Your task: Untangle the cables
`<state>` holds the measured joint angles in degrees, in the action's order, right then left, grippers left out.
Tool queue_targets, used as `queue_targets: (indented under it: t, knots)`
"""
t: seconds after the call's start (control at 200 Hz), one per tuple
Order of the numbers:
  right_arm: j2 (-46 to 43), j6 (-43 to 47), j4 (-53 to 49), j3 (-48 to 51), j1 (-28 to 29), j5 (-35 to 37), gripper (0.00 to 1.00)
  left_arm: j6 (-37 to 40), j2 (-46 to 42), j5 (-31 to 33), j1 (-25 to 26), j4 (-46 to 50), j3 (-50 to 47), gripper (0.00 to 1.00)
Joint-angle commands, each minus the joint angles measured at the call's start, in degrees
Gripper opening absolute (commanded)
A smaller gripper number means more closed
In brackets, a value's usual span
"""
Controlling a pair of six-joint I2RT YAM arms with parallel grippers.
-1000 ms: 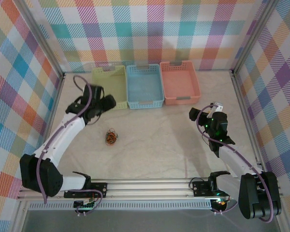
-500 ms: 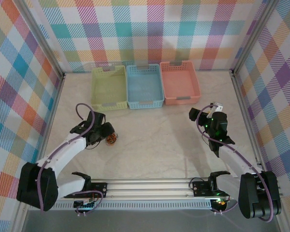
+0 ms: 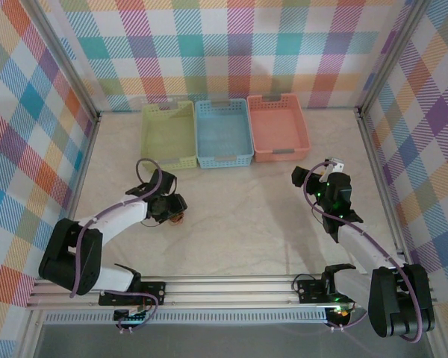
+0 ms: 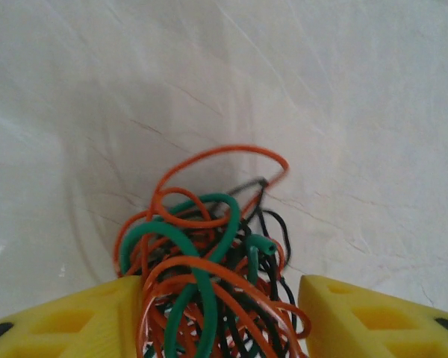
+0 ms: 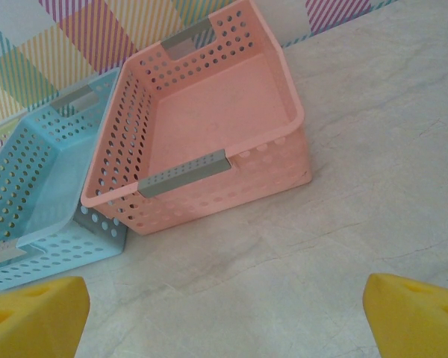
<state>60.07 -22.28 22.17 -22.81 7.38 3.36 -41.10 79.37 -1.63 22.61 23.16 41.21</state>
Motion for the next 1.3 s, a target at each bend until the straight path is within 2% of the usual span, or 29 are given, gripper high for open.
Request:
queue_targets:
  t: [0.0, 0.255, 0.365, 0.505, 0.6, 0.795, 0.98, 1.045, 1.13, 1.295]
  knots:
    - [-0.1, -0.6, 0.8, -0.7, 0.3, -0.8, 0.94, -0.6, 2.0, -1.5, 4.3, -1.4, 3.6, 0.5]
    - [-0.1, -0.6, 0.5, -0.7, 0.3, -0.9, 0.94, -2.3, 12.4, -0.9, 17.0, -3.2, 12.6, 0.36]
    - [-0.1, -0.5, 0.4, -0.7, 0.4, -0.9, 0.94, -2.8, 17.5, -0.7, 21.8, -3.1, 17.5, 0.36]
    - [-0.1, -0.5, 0.4, -0.7, 0.3, -1.0, 0.94, -1.8, 21.2, -0.4, 25.1, -1.7, 22.8, 0.37]
    - [0.0, -0.6, 0.5, -0.6, 0.4, -1.2, 0.94, -1.3, 20.3, 1.3, 25.1, -1.3, 23.1, 0.42]
    - [0.2, -0.6, 0.6, -0.7, 0.3, -1.6, 0.94, 2.4, 16.9, 0.7, 23.3, 2.9, 25.6, 0.62]
    - [0.6, -0.3, 2.2, -0.4, 0.4, -3.2, 0.93, 5.3, 10.3, -2.1, 18.5, 2.9, 23.1, 0.77]
    - [0.9, 0.2, 3.5, -0.4, 0.8, -5.0, 0.92, 5.3, 8.8, -3.9, 16.3, 2.6, 21.8, 0.76]
    - [2.3, 2.0, 6.4, -0.3, 2.7, -8.4, 0.9, 5.4, 8.8, -7.7, 13.8, 3.2, 20.9, 0.71]
    - [7.6, 9.6, 4.8, -4.8, 10.7, -14.5, 0.84, 7.0, 10.4, -12.0, 13.2, -0.1, 18.4, 0.58]
